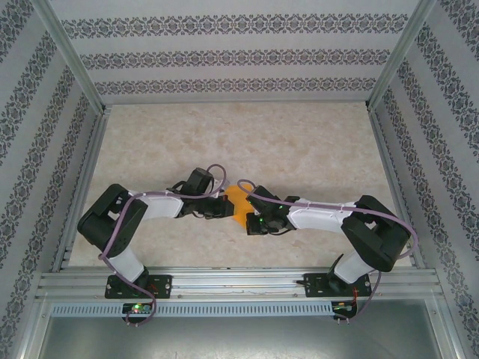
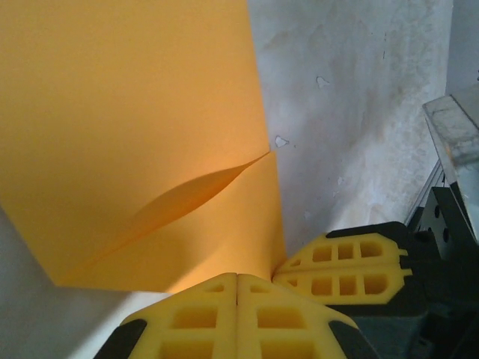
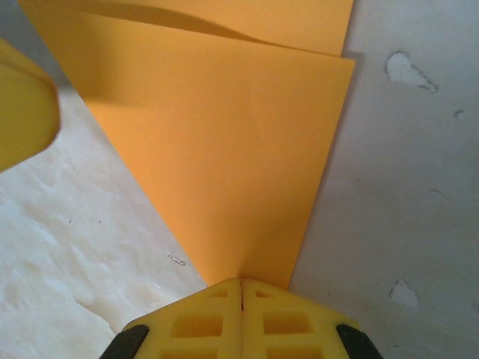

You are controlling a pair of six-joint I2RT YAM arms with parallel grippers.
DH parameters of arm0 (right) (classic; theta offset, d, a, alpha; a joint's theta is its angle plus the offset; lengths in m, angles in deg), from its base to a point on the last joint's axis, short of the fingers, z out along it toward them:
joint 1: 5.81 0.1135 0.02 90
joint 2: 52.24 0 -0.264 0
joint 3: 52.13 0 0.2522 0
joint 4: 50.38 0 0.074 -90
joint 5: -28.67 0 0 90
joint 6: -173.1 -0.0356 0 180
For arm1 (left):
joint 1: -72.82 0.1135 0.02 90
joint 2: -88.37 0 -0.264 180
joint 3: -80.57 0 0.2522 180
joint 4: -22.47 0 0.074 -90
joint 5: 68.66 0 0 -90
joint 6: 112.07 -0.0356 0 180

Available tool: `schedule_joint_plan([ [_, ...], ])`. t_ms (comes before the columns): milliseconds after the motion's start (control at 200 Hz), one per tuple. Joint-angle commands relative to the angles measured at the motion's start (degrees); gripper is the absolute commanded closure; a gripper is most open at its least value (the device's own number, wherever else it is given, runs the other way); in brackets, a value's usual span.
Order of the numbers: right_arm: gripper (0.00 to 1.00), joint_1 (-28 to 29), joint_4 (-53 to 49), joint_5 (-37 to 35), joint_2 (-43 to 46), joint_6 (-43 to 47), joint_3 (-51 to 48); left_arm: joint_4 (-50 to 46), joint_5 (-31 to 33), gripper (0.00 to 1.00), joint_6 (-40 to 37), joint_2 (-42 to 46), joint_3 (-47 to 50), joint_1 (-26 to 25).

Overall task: Fold a paper plane with a square sheet of paper (fold left side to right side)
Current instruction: Third fold the triangle at the center of the table.

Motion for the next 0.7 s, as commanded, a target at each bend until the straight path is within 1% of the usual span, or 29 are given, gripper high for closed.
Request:
schedule_joint_plan([
  [0,1.0,0.2,-8.8,-5.9,-2.3,-1.0,-3.3,1.8,-0.5,0.99,0.1,-1.1,-2.2,-0.9],
  [220,1.0,0.2,-8.9,-5.8,-2.4,-0.9,-3.1,1.3,0.7,0.99,-0.1,-3.2,-2.1,-1.0],
  [694,1.0,0.2,-9.1,-5.7,-2.3,-0.8,-2.8,-5.8,5.7,1.0,-2.4,-6.5,-3.9,-0.9],
])
